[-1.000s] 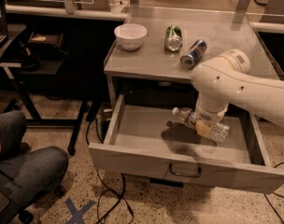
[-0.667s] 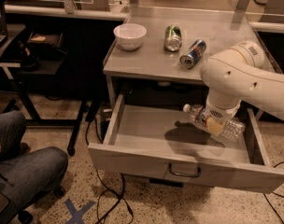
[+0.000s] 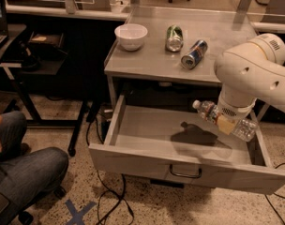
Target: Pick water bottle from top drawer and place on counter
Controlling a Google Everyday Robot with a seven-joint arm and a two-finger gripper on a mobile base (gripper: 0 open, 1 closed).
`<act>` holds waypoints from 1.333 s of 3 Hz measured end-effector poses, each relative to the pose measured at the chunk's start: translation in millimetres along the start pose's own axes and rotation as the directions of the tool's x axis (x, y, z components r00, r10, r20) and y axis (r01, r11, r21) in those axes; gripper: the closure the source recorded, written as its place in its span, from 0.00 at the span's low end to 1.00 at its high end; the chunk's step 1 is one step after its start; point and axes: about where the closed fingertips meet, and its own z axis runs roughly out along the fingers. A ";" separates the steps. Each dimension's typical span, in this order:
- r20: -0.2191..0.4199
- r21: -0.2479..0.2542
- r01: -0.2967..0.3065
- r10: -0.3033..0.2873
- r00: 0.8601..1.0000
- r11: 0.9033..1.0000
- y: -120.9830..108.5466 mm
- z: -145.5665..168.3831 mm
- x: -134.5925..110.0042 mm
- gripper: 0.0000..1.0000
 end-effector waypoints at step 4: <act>-0.116 0.135 -0.225 0.241 0.964 0.965 -71.7 -63.6 87.3 1.00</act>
Offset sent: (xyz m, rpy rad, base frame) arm -0.0167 -0.1124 0.0925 -0.1412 -0.0591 -0.3153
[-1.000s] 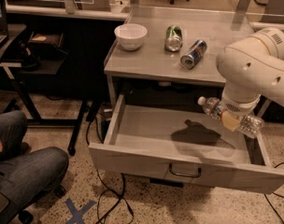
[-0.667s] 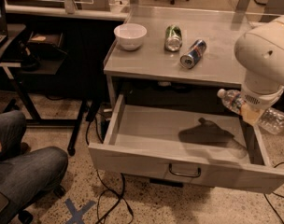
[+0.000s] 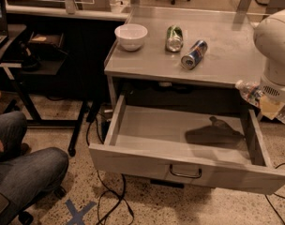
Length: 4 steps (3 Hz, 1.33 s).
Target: Pick water bottle from top drawer and place on counter
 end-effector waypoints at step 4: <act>0.106 0.090 0.046 -0.055 0.993 0.995 -59.8 -69.1 -105.7 1.00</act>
Offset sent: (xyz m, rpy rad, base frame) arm 0.0942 0.0291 0.0740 0.0236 -0.1069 0.0425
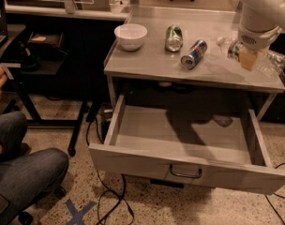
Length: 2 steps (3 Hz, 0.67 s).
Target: Pick water bottle from top drawer and place on counter
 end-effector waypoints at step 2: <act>-0.003 -0.024 -0.004 0.004 1.000 1.000 -11.1 7.1 -17.1 1.00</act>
Offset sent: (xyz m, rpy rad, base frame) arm 0.0696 0.0013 -0.0025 0.0667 0.0633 -0.0263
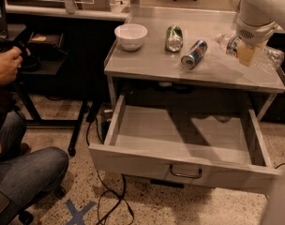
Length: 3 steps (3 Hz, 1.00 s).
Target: Pick water bottle from top drawer and place on counter
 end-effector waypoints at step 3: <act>-0.030 -0.070 0.008 -0.010 0.999 0.998 -20.6 47.4 -46.5 1.00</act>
Offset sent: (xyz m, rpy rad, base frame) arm 0.0797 0.0092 -0.0205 0.0113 0.0780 -0.0220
